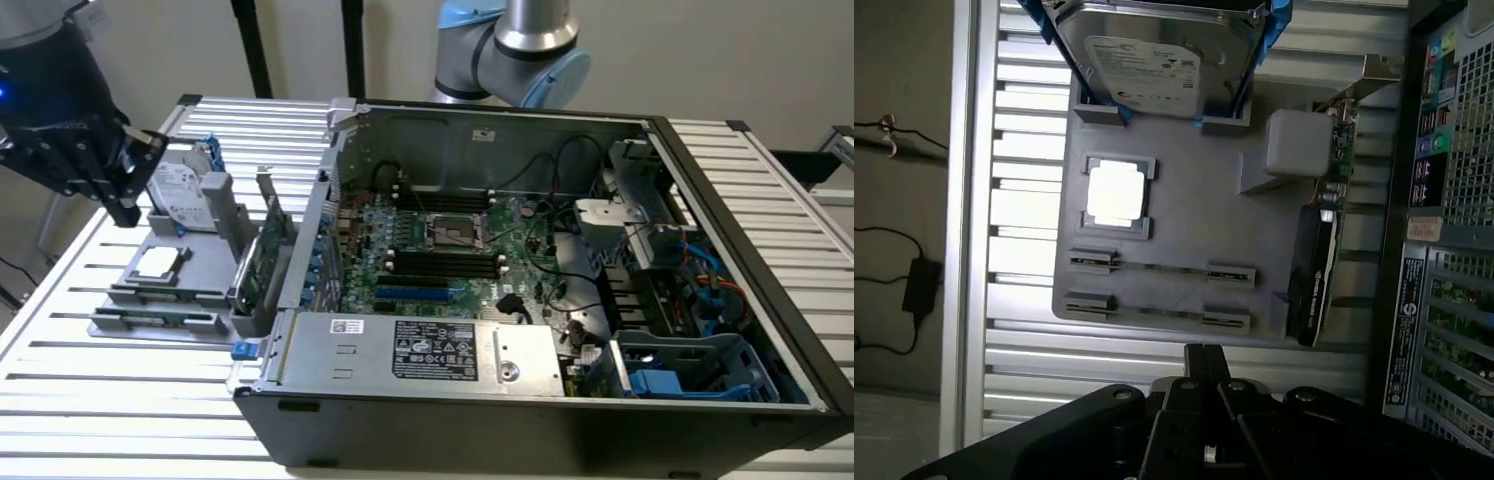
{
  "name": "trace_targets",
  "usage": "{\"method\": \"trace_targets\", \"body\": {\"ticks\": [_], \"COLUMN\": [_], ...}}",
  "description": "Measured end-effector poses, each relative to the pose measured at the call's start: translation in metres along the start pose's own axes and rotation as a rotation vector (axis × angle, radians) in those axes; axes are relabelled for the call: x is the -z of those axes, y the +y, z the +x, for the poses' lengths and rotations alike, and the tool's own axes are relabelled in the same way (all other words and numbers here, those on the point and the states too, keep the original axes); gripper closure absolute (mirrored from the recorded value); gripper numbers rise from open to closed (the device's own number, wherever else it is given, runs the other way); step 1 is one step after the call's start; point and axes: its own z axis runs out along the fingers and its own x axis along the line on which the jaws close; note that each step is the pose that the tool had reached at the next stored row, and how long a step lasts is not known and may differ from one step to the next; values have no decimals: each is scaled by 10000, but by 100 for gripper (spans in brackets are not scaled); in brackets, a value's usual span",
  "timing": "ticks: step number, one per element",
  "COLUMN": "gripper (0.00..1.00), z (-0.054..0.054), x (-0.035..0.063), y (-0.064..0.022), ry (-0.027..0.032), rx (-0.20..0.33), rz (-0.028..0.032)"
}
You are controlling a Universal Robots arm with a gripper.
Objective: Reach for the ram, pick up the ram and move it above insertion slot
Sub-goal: 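Pick up the ram and move it above insertion slot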
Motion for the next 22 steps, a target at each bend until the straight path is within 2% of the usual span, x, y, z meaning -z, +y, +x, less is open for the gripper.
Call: {"method": "trace_targets", "body": {"ticks": [22], "gripper": [89], "z": [0], "x": [-56], "y": [-1], "ry": [90], "rx": [4000], "rz": [-1]}}
